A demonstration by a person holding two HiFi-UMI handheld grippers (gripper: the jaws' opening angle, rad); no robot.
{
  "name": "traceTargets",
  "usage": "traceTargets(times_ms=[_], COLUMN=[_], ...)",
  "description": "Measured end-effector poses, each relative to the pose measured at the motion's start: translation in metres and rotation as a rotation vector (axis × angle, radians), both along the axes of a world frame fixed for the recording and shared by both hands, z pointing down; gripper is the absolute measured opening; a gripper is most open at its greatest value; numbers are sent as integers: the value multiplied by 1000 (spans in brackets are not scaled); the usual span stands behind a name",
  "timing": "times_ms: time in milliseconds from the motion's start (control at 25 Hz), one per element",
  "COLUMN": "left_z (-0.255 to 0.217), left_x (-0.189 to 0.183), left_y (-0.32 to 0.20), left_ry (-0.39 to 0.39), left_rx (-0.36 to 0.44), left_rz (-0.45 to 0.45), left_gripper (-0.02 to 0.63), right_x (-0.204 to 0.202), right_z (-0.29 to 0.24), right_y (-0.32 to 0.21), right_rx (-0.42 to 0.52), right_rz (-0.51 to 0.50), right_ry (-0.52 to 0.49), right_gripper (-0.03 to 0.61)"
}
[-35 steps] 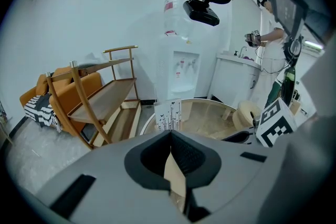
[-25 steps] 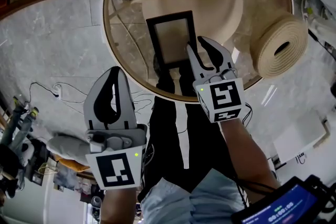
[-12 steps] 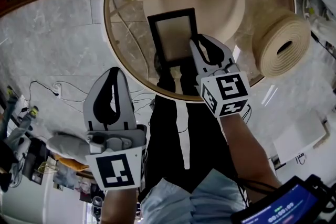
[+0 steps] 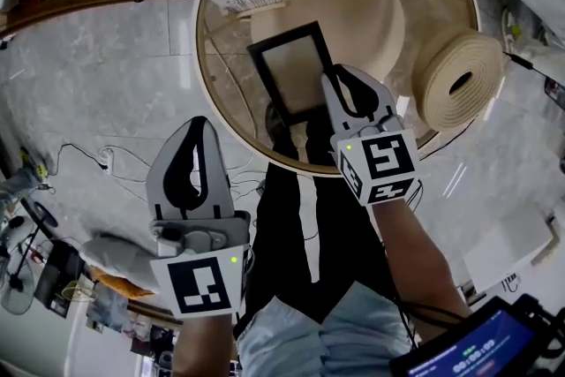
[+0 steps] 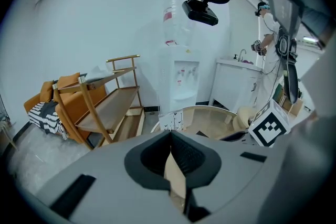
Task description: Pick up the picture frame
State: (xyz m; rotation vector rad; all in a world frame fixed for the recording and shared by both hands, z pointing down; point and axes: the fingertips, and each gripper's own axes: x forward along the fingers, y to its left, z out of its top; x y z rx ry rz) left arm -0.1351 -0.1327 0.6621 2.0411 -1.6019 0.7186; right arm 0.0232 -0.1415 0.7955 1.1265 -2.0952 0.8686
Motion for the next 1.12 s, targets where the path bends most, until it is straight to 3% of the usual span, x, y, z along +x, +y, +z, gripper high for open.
traceTargets(times_ms=[520,920,1120], left_z=[-96,-206,-273], left_x=[0,8,14], left_y=[-7,-10,-32], left_ry=[-32,-34,-41], left_rx=[151,339,484], left_rz=[-2,-22,-36], left_gripper=[15,15,15], right_x=[-8,-16,-12], right_z=[-128,-255,-333], right_y=[-25,-35,-54], right_rx=[182,380,519], right_rz=[-4,-37,-48], right_ry=[-57,-104,-127], right_gripper=[81,83,83])
